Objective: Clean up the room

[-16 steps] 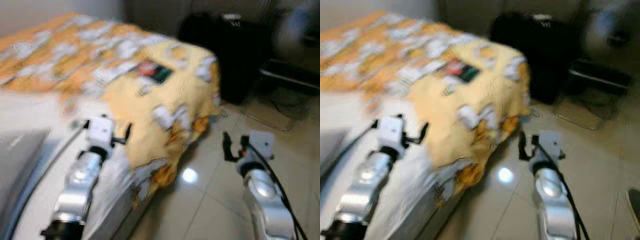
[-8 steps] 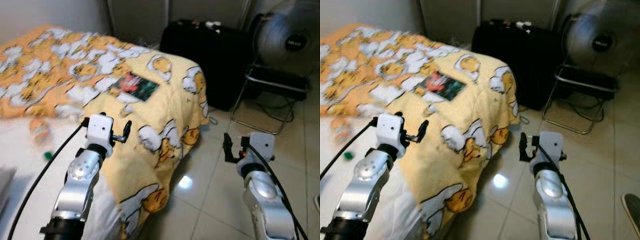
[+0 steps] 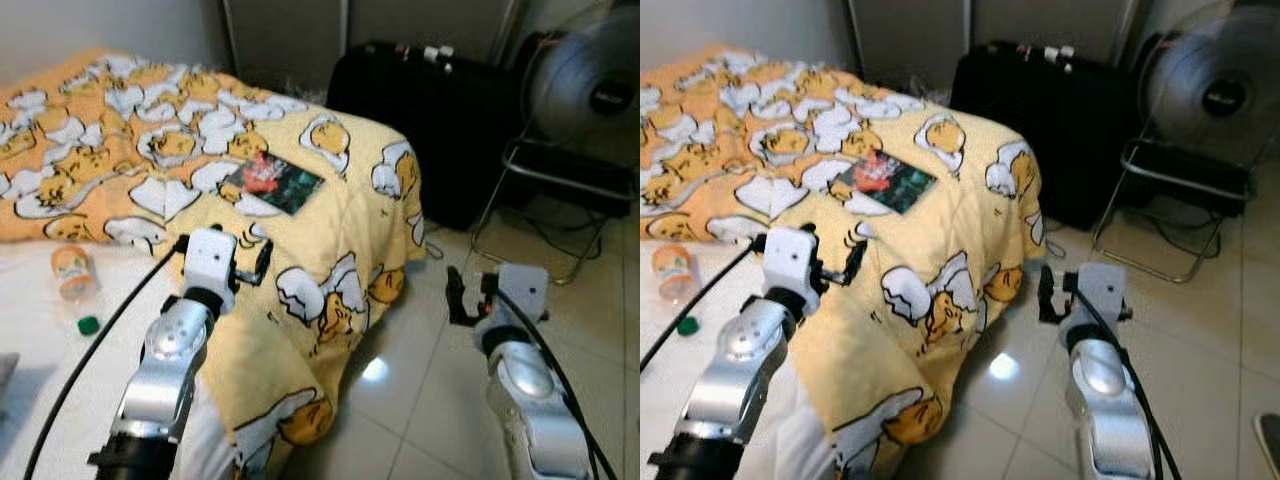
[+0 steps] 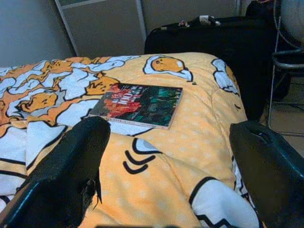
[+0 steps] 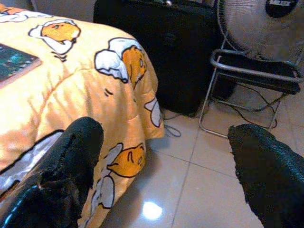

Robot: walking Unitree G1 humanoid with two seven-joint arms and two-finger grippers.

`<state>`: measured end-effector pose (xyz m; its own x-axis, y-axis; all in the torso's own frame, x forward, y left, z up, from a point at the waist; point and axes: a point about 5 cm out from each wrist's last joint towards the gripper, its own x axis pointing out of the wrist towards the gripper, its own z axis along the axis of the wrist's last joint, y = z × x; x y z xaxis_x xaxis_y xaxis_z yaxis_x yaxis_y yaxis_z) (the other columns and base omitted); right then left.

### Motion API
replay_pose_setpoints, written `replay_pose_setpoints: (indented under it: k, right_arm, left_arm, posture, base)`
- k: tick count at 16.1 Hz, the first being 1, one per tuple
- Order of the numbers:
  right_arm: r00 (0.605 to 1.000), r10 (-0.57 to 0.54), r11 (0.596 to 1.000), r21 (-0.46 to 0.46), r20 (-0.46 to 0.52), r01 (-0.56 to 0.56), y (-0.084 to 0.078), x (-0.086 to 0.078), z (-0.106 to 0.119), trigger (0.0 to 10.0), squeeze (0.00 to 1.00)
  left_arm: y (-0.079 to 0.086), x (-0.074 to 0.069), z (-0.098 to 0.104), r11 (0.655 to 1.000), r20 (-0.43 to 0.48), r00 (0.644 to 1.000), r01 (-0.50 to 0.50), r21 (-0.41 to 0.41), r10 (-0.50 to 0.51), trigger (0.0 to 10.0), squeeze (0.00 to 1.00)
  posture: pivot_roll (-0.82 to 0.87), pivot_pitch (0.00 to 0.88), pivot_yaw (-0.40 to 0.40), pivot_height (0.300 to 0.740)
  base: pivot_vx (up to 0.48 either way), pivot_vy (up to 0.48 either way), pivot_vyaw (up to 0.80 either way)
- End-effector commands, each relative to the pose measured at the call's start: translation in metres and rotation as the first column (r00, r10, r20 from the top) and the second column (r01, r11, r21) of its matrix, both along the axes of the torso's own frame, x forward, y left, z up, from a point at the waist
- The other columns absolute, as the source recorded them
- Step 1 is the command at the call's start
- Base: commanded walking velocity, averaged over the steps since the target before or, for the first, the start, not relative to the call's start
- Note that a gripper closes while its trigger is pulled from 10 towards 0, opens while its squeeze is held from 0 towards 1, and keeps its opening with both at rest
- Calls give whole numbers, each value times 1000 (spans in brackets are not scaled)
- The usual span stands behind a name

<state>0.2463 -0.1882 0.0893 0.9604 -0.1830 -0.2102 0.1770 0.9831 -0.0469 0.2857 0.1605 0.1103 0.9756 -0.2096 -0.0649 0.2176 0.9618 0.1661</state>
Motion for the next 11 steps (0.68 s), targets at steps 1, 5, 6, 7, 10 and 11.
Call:
replay_pose_setpoints:
  k: [1,5,6,7,10,11]
  right_arm:
    - [1000,-12,1000,-14,-4,12,-4,-2,0,10000,0]
    - [1000,-13,1000,0,-14,13,-4,-2,-2,10000,0]
    - [1000,-14,1000,-1,-12,14,-4,-3,-2,10000,0]
    - [1000,-14,1000,-7,-12,14,-4,-3,-1,10000,0]
    - [1000,-15,1000,-19,-15,15,-5,-3,-1,10000,0]
    - [1000,-7,1000,-19,-15,7,-5,-2,-1,10000,0]
  left_arm:
    - [0,-1,-2,1000,-12,1000,-10,12,11,10000,0]
    - [2,-2,-1,1000,5,1000,-19,-4,19,10000,0]
    - [2,-2,-1,1000,4,1000,-18,-6,18,10000,0]
    - [2,-2,-1,1000,4,1000,-18,-7,18,10000,0]
    - [2,-3,-1,1000,1,1000,-20,-11,20,10000,0]
    - [3,-3,-1,1000,0,1000,-25,-10,25,10000,0]
  posture:
    - [-115,0,29,740]
    - [-113,0,28,740]
    - [-113,0,28,740]
    - [-113,0,28,740]
    - [-114,0,25,740]
    - [-114,0,25,740]
  base:
    - [0,0,0]
    - [0,0,-200]
    - [0,0,-800]
    - [0,0,-800]
    - [257,0,-267]
    - [270,0,0]
